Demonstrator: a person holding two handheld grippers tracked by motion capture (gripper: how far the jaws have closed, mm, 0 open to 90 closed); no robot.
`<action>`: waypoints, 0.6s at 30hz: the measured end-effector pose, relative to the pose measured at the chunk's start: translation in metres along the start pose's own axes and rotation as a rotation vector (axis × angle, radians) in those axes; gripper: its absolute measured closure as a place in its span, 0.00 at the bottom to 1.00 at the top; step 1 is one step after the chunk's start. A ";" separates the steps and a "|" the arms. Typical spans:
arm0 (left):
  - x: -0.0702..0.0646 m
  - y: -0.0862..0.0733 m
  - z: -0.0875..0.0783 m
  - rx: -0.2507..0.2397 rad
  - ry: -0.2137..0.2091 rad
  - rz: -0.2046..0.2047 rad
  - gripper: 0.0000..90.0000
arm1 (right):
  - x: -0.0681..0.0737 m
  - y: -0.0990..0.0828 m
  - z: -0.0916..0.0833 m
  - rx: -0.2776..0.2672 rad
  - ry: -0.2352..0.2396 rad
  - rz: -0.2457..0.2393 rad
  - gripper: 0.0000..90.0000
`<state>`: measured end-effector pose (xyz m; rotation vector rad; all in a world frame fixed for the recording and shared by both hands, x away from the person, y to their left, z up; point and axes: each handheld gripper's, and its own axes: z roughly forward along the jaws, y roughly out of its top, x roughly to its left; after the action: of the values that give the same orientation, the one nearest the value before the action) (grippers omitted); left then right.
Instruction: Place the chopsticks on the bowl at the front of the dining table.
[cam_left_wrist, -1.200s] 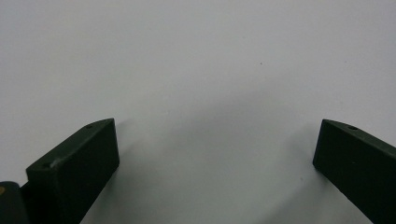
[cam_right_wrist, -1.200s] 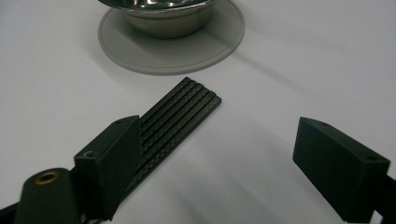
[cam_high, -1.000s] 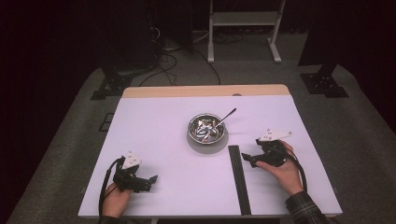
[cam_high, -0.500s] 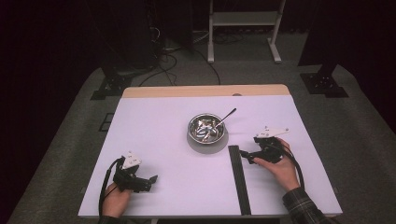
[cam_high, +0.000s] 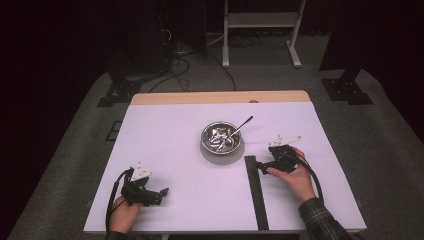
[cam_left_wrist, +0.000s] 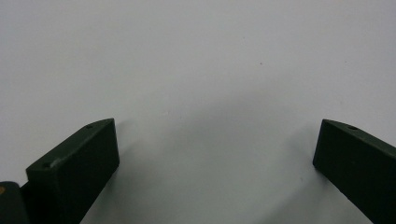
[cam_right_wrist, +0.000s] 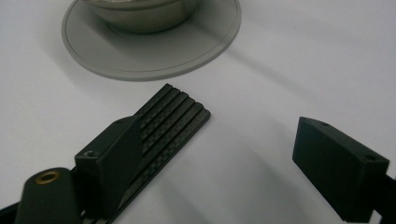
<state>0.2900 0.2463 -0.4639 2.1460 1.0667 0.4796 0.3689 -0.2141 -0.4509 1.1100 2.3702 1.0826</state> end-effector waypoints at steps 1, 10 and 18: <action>0.000 0.000 0.000 0.000 0.000 0.000 0.00 | 0.000 0.000 0.001 0.003 0.000 -0.001 0.16; 0.000 0.000 0.000 0.000 0.001 -0.001 0.00 | -0.001 -0.003 0.006 0.032 -0.008 -0.011 0.16; 0.000 0.000 0.000 0.000 0.000 0.000 0.00 | -0.001 -0.003 0.006 0.042 -0.007 -0.011 0.16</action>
<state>0.2900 0.2463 -0.4639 2.1462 1.0665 0.4802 0.3711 -0.2127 -0.4577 1.1123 2.4014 1.0282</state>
